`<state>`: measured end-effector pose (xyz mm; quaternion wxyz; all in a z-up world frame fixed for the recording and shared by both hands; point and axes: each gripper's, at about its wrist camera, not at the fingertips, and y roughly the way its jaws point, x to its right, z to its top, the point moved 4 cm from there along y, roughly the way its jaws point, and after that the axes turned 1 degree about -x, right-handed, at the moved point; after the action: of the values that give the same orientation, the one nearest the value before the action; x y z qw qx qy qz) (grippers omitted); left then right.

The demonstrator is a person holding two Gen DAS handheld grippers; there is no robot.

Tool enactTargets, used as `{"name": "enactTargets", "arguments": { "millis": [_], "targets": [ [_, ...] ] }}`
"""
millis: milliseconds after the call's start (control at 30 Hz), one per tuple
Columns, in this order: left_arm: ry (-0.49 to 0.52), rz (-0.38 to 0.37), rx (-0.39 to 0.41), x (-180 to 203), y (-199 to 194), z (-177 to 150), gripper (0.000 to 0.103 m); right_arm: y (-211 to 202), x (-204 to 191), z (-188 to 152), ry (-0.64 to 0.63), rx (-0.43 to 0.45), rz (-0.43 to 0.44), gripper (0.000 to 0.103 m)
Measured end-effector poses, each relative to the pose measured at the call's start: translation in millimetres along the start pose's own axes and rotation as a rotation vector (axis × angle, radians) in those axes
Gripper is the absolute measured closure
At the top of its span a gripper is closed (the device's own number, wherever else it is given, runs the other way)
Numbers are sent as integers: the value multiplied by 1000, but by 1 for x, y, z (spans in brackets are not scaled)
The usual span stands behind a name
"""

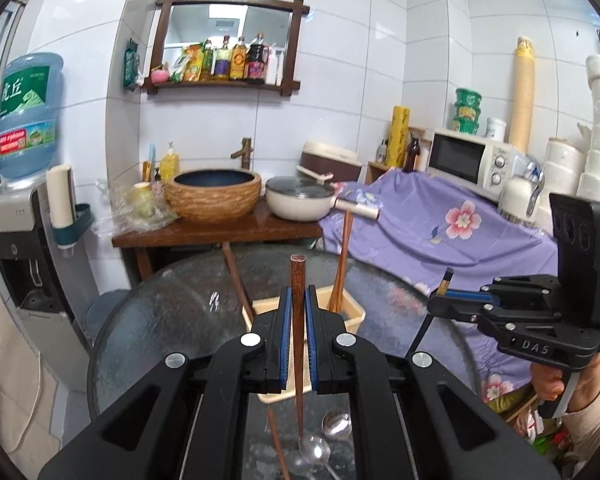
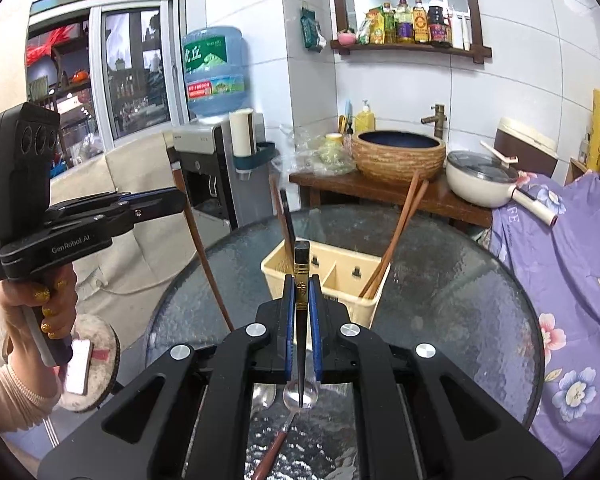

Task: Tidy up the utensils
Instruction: 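Lift both chopsticks and carry them over the cream basket, then lower both chopsticks into the basket and open both grippers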

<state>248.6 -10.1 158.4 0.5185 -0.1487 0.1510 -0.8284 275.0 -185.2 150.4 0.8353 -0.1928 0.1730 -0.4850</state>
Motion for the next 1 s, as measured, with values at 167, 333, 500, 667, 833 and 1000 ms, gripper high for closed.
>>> {"name": "enactTargets", "arguments": {
  "millis": [167, 333, 500, 667, 833, 1000],
  "targets": [
    [-10, -39, 47, 4, -6, 47, 96, -9, 6, 40, 28, 39, 19, 96],
    [11, -10, 95, 12, -6, 88, 96, -16, 9, 81, 29, 95, -13, 95],
    [2, 46, 119, 12, 6, 109, 96, -13, 17, 110, 28, 153, -73, 95],
    [-27, 94, 104, 3, 29, 111, 96, 12, 30, 116, 56, 162, -124, 95],
    [-65, 138, 79, -10, 56, 93, 96, 43, 38, 94, 81, 125, -141, 95],
    [-115, 146, 29, -26, 81, 63, 96, 71, 45, 67, 87, 72, -155, 95]
  ]
}}
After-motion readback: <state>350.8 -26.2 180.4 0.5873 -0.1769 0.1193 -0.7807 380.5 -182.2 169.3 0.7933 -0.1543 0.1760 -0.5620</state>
